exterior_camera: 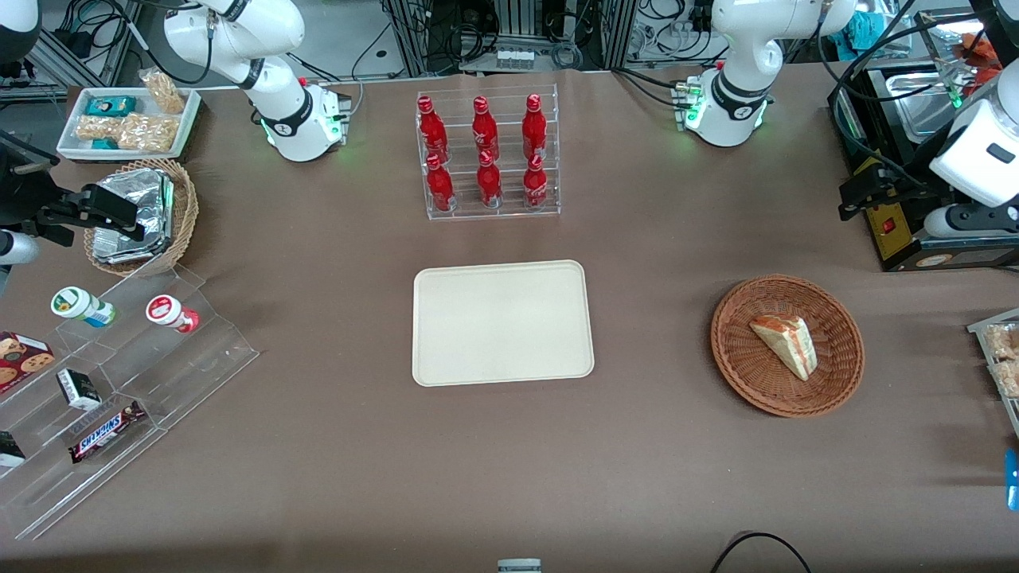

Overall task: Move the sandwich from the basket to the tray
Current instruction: 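Move the left gripper down over the wrapped sandwich in the wicker basket, then close the left gripper on the wrapped sandwich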

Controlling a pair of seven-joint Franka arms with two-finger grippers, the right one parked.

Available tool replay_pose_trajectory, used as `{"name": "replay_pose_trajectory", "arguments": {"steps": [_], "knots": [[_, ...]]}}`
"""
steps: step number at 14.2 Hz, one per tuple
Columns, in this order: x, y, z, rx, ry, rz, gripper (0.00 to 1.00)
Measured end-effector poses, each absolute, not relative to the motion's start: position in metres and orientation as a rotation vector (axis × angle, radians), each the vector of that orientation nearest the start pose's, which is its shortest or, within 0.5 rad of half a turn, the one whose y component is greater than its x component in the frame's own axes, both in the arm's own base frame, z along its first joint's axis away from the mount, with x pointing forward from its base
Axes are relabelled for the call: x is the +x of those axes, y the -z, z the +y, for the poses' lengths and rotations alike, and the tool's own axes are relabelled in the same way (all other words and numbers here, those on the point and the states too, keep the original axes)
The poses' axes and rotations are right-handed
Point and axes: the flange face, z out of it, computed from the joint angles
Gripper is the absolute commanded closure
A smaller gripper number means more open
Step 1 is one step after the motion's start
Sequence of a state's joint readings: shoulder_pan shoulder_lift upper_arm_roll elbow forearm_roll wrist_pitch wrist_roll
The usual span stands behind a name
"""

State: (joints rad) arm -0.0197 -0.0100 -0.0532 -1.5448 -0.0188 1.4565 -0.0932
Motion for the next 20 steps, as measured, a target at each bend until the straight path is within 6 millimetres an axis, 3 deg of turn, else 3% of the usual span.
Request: {"name": "replay_pose_trajectory", "arguments": {"steps": [2, 4, 7, 10, 12, 15, 20], "knots": [[0.538, -0.623, -0.040, -3.146, -0.184, -0.035, 0.00], [0.539, -0.597, -0.038, -3.127, -0.281, -0.036, 0.00], [0.552, -0.514, -0.034, -3.074, -0.406, -0.036, 0.00], [0.560, -0.413, -0.030, -3.051, -0.345, -0.009, 0.00], [0.553, -0.367, -0.021, -3.065, -0.274, -0.039, 0.00], [0.545, -0.338, -0.008, -3.058, -0.192, -0.292, 0.00], [0.554, -0.331, -0.011, -2.922, -0.047, -0.992, 0.00]]}}
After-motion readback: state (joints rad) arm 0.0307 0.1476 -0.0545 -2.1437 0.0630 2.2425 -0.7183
